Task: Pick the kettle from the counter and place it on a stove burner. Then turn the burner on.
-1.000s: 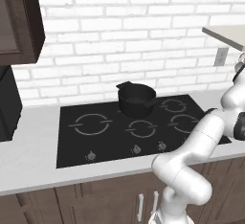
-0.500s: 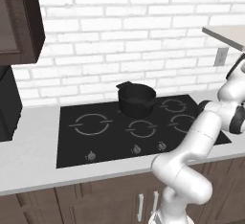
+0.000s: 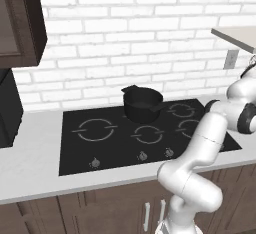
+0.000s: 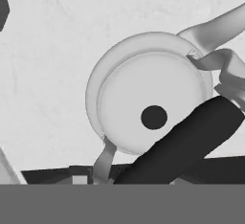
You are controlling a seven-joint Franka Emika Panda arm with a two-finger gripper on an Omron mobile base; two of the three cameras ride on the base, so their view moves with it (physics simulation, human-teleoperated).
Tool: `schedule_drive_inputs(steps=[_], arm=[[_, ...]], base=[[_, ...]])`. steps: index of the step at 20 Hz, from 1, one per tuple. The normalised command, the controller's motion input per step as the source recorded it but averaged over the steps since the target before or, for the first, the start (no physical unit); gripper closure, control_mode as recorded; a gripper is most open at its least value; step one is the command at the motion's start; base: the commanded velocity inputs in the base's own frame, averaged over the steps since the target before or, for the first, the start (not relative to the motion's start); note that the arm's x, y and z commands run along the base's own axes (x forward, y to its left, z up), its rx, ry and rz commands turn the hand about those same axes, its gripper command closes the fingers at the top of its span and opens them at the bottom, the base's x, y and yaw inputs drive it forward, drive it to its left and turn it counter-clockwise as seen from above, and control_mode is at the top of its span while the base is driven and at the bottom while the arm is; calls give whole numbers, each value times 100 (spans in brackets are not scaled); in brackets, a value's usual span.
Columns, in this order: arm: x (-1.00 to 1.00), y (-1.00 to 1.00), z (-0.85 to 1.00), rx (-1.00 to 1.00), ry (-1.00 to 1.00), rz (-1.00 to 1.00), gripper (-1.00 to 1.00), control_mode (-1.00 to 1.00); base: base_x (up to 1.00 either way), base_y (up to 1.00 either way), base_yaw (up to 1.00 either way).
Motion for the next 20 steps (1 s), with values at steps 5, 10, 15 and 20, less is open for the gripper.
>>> schedule_drive_inputs(steps=[5, 10, 15, 20], arm=[[-50, 48, 29, 5, -16, 0, 100, -100], [-25, 100, 26, 0, -4, 0, 100, -100], [-5, 100, 17, 0, -1, 0, 100, -100], [3, 100, 10, 0, -2, -2, 100, -100]], base=[[0, 0, 0], [0, 0, 0], [0, 0, 0], [0, 0, 0]])
